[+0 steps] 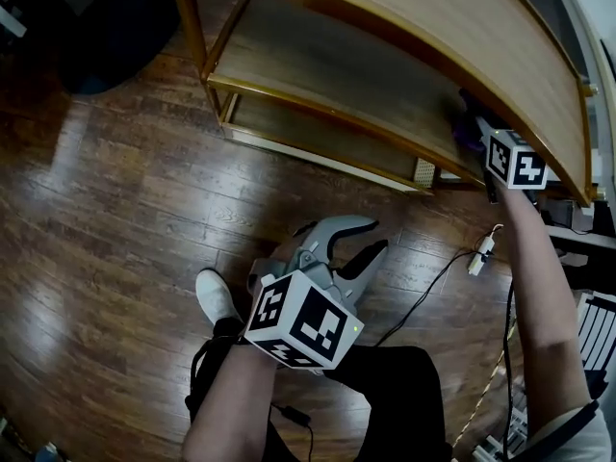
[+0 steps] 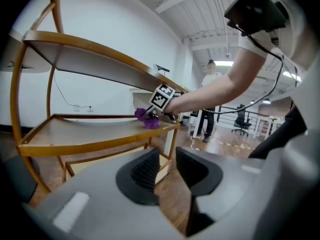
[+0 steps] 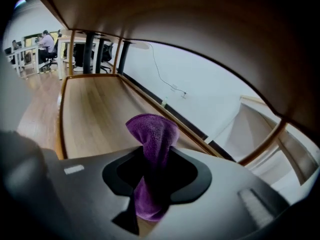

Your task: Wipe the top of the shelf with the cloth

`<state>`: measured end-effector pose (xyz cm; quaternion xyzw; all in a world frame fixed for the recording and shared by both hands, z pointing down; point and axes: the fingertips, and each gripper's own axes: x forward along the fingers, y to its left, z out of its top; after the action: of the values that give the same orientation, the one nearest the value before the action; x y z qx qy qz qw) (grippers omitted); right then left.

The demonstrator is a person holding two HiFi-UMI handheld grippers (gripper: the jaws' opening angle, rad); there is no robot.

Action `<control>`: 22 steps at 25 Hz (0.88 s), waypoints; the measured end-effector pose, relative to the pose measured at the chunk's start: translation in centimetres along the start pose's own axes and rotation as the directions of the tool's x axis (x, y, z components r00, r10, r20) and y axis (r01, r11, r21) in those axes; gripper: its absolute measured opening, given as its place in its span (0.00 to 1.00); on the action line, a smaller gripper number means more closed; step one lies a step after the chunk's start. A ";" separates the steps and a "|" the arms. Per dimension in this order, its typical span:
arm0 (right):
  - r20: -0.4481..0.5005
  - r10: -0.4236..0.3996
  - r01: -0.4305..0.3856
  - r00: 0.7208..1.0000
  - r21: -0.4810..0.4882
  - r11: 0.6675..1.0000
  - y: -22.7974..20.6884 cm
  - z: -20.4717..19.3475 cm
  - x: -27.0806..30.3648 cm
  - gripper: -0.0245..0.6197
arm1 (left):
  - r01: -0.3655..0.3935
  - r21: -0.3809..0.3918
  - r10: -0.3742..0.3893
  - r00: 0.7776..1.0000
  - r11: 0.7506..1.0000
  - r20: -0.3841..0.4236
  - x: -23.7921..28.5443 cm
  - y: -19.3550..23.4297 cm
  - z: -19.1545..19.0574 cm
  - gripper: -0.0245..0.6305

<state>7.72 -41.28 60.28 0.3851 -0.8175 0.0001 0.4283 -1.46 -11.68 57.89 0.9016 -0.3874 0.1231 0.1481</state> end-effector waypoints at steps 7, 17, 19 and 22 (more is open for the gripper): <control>0.112 0.191 -0.166 0.975 -0.203 0.965 12.7 5.8 -0.6 0.22 | -0.014 -0.008 0.014 1.000 1.000 -0.020 -0.6 0.0 -1.7 0.23; 0.275 0.516 -0.437 0.811 -0.302 0.847 31.8 18.9 -4.9 0.22 | -0.052 -0.003 0.051 0.998 0.999 -0.034 -3.4 1.7 -3.4 0.23; 0.262 0.547 -0.474 0.795 -0.293 0.830 33.6 18.7 -4.7 0.22 | -0.051 -0.002 0.051 0.998 0.999 -0.036 -3.5 1.7 -3.5 0.23; 0.239 0.531 -0.470 0.813 -0.270 0.840 33.0 17.1 -3.9 0.22 | -0.035 0.008 0.035 0.999 0.999 -0.040 -3.4 1.4 -3.6 0.23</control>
<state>-23.69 -21.28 57.62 0.1058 -0.9418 -0.0273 0.3179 -5.14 -9.05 60.27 0.8925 -0.3997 0.1453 0.1502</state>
